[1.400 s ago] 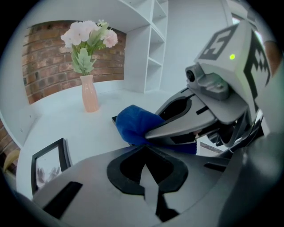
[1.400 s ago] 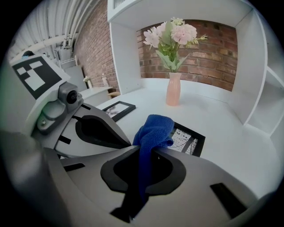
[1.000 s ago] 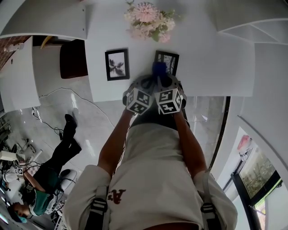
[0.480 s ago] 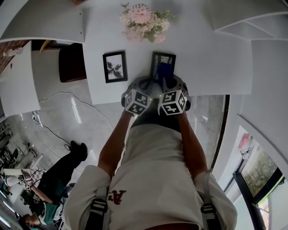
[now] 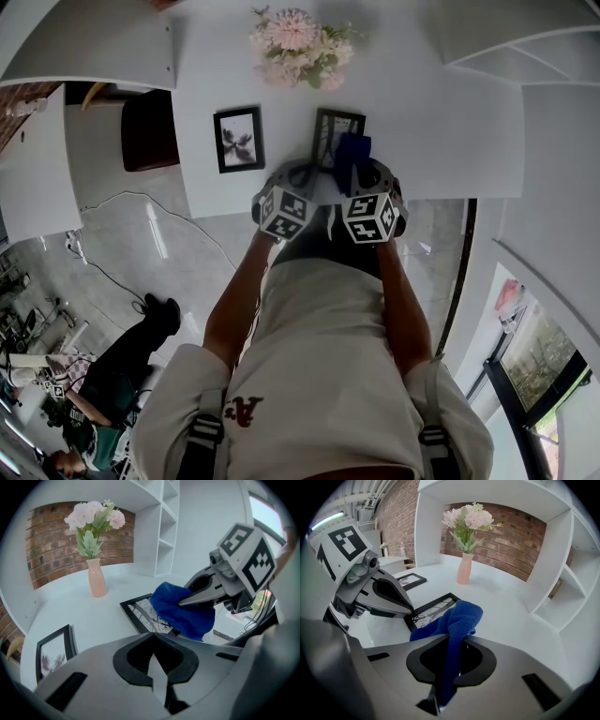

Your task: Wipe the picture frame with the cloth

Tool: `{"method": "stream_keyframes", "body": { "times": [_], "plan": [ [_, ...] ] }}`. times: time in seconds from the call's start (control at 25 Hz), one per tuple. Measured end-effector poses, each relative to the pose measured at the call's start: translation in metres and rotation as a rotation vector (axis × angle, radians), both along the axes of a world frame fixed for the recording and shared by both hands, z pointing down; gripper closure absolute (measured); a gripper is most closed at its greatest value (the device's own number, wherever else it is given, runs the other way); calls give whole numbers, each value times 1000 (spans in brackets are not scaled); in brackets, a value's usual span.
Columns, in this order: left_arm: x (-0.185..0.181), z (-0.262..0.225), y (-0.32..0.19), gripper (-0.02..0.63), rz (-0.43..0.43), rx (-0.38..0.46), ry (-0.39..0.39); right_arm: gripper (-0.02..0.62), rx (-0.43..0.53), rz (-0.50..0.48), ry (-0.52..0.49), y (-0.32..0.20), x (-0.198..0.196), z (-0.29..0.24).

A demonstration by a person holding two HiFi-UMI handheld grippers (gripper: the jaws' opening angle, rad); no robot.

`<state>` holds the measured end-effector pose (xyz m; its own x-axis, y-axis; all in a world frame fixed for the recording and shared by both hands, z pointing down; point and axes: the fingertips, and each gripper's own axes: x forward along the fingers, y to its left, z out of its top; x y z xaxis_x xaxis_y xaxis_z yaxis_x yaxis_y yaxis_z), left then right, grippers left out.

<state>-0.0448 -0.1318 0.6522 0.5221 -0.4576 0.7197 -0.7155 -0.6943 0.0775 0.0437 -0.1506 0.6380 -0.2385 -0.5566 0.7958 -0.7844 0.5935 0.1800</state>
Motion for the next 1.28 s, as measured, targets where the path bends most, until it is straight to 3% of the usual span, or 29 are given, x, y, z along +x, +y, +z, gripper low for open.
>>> {"method": "stream_keyframes", "body": {
  "times": [0.4, 0.64, 1.0, 1.28],
  "plan": [
    [0, -1, 1, 606, 8, 3, 3, 569, 7, 81, 51, 2, 38, -11],
    [1, -1, 1, 604, 15, -1, 11, 569, 59, 120, 33, -4, 46, -41],
    [1, -1, 1, 606, 17, -7, 19, 569, 138, 59, -75, -21, 6, -92],
    [1, -1, 1, 604, 11, -12, 22, 569, 138, -28, -135, -36, -39, -94]
  ]
}}
